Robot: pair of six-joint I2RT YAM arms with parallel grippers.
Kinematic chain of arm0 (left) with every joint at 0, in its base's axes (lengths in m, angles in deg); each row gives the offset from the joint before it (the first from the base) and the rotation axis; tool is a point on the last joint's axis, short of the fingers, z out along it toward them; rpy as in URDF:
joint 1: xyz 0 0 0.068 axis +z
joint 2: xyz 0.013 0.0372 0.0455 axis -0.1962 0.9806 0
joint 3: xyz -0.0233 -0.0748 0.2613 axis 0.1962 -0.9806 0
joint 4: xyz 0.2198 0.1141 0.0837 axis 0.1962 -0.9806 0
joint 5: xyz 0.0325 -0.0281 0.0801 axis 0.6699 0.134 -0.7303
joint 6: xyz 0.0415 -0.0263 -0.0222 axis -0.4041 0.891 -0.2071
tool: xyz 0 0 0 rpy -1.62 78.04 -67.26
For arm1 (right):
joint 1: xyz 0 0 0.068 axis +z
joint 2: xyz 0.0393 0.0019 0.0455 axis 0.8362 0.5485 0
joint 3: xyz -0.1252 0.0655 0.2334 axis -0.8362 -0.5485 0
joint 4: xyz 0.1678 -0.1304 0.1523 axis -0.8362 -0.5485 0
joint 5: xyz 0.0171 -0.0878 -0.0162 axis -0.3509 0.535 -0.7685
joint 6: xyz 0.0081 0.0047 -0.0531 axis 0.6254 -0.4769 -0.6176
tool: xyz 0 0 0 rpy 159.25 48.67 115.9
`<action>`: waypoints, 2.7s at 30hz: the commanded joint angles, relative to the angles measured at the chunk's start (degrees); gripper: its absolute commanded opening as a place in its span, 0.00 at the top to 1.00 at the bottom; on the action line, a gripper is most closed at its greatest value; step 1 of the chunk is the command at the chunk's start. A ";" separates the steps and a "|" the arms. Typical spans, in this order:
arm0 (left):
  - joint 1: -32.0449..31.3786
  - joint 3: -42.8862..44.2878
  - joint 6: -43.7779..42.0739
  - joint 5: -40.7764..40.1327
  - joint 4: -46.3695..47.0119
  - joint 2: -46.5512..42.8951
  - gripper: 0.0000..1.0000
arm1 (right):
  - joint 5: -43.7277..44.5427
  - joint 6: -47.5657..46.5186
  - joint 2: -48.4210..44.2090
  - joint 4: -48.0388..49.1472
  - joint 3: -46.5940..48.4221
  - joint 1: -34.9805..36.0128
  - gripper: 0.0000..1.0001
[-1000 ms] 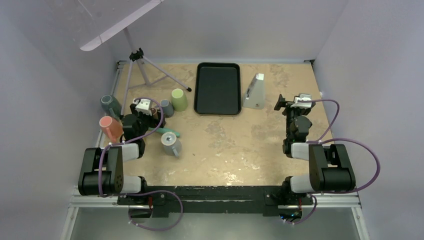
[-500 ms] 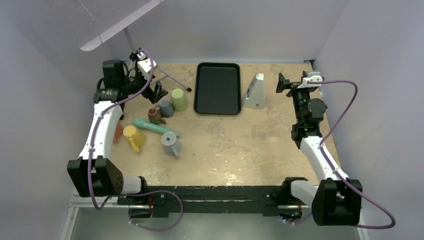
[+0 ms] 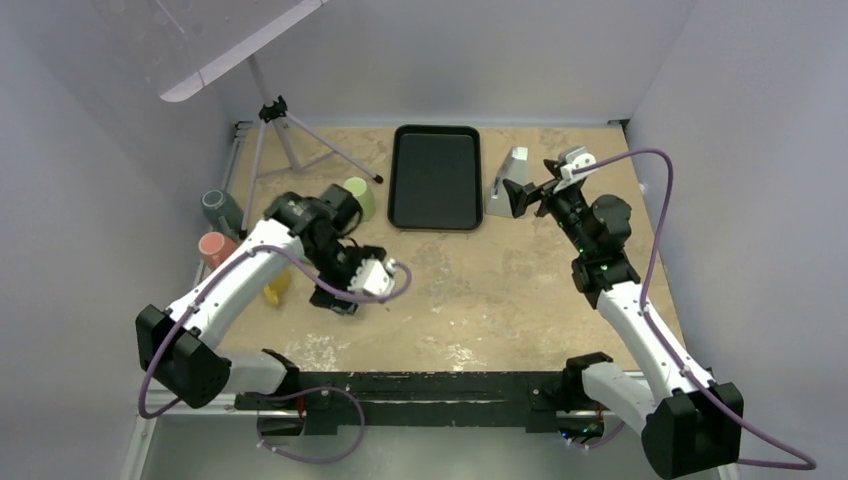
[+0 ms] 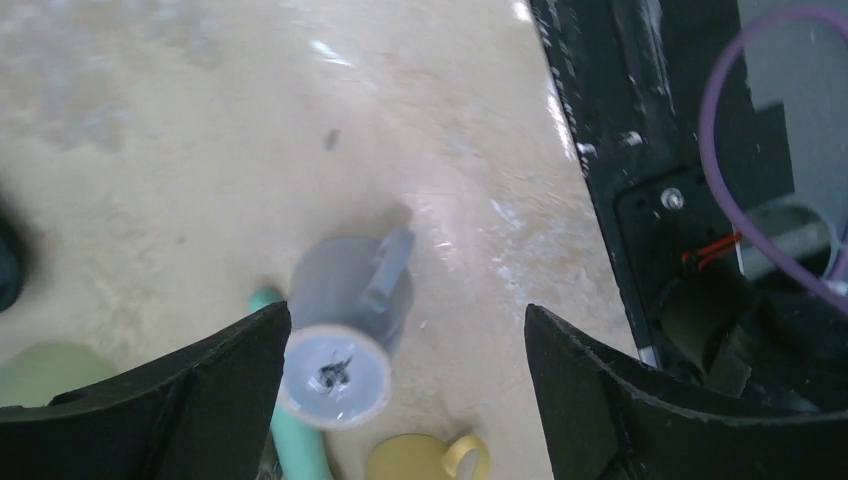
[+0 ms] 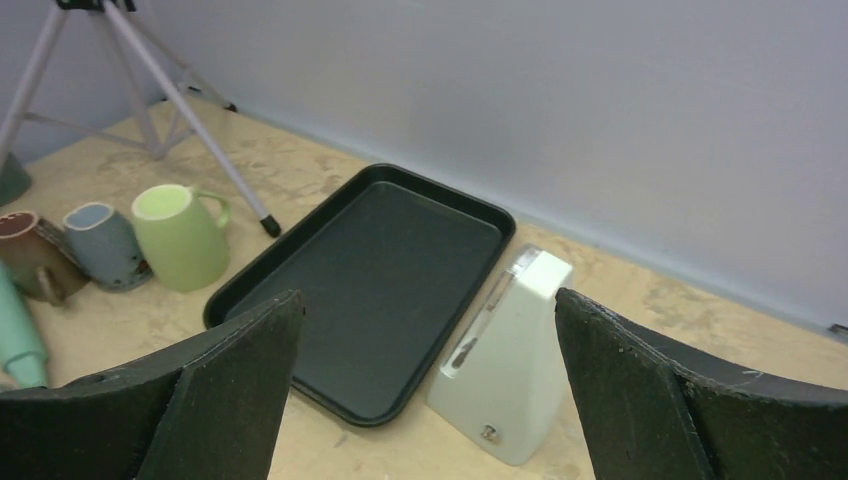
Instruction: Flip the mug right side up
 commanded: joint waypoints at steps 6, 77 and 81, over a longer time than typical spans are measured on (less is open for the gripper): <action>-14.15 -15.11 -4.44 -15.30 12.79 0.34 0.18 | 1.18 4.23 -1.11 0.93 -0.59 2.33 0.01; 5.77 24.69 83.61 -0.92 42.01 12.37 0.01 | 1.67 10.03 31.02 -35.60 46.63 22.51 1.00; 8.22 25.93 78.51 -14.81 37.77 10.82 0.00 | 12.85 0.13 45.42 -51.66 65.07 22.51 1.00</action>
